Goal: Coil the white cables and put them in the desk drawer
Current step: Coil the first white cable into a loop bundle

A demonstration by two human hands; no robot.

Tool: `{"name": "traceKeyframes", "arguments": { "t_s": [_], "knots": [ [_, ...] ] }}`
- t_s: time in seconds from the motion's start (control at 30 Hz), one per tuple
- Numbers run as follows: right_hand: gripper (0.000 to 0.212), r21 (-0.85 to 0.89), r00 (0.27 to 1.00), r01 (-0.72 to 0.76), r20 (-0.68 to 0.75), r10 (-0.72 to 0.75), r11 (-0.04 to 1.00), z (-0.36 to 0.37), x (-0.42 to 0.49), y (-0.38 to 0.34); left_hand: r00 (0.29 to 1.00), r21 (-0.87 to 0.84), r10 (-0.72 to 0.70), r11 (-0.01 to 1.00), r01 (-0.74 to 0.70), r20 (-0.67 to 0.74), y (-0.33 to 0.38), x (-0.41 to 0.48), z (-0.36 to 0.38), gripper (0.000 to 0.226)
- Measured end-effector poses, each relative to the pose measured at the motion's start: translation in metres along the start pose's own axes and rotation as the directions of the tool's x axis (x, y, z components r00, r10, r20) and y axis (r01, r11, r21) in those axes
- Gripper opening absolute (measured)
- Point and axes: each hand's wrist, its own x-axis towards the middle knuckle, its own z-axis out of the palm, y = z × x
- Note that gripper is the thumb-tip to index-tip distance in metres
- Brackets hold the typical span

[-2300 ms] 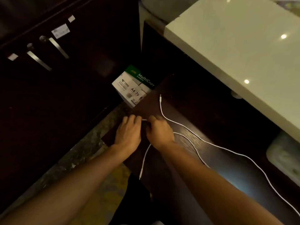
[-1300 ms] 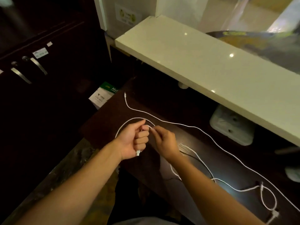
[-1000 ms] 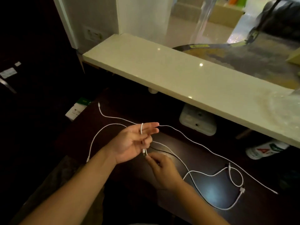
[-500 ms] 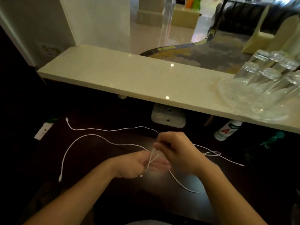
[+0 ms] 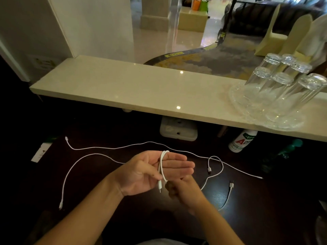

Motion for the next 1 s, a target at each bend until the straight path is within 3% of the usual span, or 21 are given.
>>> {"name": "traceKeyframes", "arguments": {
  "t_s": [0.1, 0.2, 0.3, 0.4, 0.5, 0.67, 0.83, 0.9, 1.0],
  "knots": [
    [0.037, 0.049, 1.0, -0.014, 0.02, 0.013, 0.999, 0.009, -0.008, 0.006, 0.999, 0.03, 0.008, 1.0, -0.007, -0.04, 0.001, -0.002, -0.005, 0.069],
    [0.03, -0.115, 0.995, 0.097, 0.022, -0.095, 0.989, 0.009, -0.018, 0.005, 0.992, 0.148, 0.0, 0.989, 0.02, -0.129, -0.004, -0.003, -0.014, 0.072],
    [0.025, -0.484, 0.967, 0.254, 0.094, -0.239, 0.838, 0.008, -0.028, -0.001, 0.971, 0.291, 0.01, 0.955, 0.061, -0.237, -0.011, -0.005, -0.019, 0.072],
    [0.021, -0.657, 0.939, 0.34, 0.201, -0.277, 0.673, 0.006, -0.035, -0.015, 0.959, 0.468, 0.003, 0.873, 0.137, -0.285, -0.016, -0.008, -0.019, 0.075],
    [0.02, -0.699, 0.918, 0.395, 0.277, -0.283, 0.596, 0.003, -0.038, -0.044, 0.952, 0.556, -0.045, 0.803, 0.214, -0.303, -0.016, -0.013, -0.022, 0.077],
    [0.03, -0.711, 0.891, 0.454, 0.358, -0.28, 0.536, -0.003, -0.031, -0.093, 0.951, 0.572, -0.096, 0.779, 0.255, -0.294, -0.014, -0.019, -0.01, 0.054],
    [0.025, -0.746, 0.885, 0.465, 0.388, -0.257, 0.476, -0.013, 0.0, -0.114, 0.955, 0.542, -0.209, 0.788, 0.291, -0.209, -0.022, -0.017, -0.004, 0.086],
    [0.023, -0.73, 0.89, 0.455, 0.391, -0.235, 0.51, -0.019, 0.016, -0.114, 0.966, 0.485, -0.192, 0.837, 0.253, -0.174, -0.024, -0.018, -0.001, 0.085],
    [0.024, -0.585, 0.899, 0.407, 0.393, -0.194, 0.702, -0.026, 0.036, -0.098, 0.984, 0.373, -0.134, 0.913, 0.168, -0.117, -0.018, -0.023, 0.0, 0.079]
  ]
}}
